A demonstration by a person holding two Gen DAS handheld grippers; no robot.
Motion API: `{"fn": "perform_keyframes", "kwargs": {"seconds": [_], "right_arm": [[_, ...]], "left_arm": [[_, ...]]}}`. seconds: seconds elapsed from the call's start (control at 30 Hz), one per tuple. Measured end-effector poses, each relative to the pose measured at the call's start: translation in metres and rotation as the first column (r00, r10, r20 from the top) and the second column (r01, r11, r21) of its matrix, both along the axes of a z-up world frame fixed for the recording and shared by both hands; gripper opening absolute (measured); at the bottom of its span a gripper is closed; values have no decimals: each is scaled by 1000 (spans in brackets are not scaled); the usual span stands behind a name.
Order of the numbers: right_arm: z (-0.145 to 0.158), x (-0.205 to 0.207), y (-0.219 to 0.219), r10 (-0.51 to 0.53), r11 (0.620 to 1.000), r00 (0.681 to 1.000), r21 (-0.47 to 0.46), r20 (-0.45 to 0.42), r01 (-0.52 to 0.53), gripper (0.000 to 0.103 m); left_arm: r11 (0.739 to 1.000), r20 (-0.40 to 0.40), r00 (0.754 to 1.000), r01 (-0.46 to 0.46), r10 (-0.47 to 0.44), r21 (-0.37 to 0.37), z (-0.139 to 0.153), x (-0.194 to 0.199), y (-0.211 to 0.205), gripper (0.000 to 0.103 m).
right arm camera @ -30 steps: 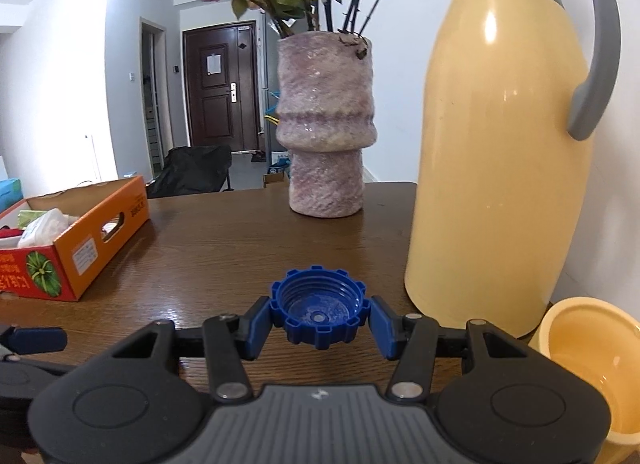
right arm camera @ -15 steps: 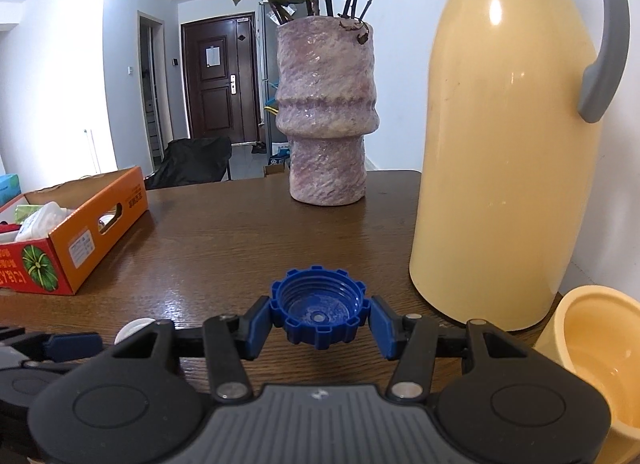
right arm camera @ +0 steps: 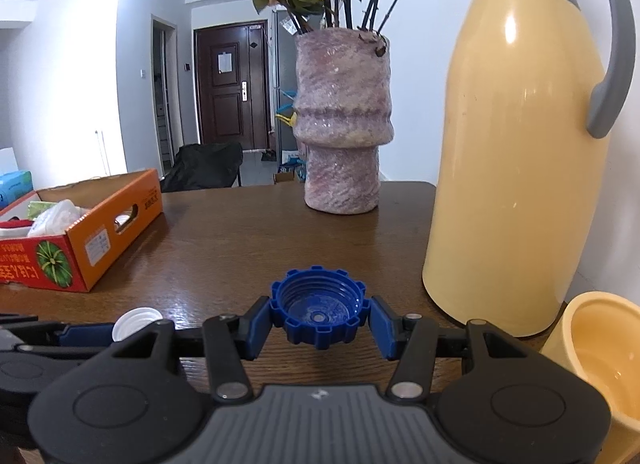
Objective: Organize rigid objects
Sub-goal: 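Carry the blue cap and white cap over the cardboard box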
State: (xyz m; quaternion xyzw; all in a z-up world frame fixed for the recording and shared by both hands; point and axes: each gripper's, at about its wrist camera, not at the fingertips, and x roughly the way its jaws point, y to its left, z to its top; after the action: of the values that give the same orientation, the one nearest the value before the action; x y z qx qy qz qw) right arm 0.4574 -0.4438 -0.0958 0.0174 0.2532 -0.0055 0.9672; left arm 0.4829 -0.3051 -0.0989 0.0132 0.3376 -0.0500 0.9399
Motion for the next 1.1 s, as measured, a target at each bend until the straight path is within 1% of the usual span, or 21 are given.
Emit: {"fn": "perform_keyframes", "kwargs": {"seconds": [0.27, 0.57, 0.77, 1.1], "right_arm": [[5, -14, 22, 15, 1000, 999, -6, 51, -15, 52], [13, -31, 60, 38, 999, 995, 26, 96, -41, 52], [18, -42, 90, 59, 997, 990, 48, 132, -66, 52], [21, -46, 146, 93, 992, 982, 67, 162, -105, 52]], "left_arm": [[999, 6, 999, -52, 52, -12, 5, -5, 30, 41], [994, 50, 993, -107, 108, -20, 17, -19, 74, 41], [989, 81, 986, -143, 145, -26, 26, -27, 109, 41], [978, 131, 969, -206, 209, -40, 43, -34, 169, 41]]}}
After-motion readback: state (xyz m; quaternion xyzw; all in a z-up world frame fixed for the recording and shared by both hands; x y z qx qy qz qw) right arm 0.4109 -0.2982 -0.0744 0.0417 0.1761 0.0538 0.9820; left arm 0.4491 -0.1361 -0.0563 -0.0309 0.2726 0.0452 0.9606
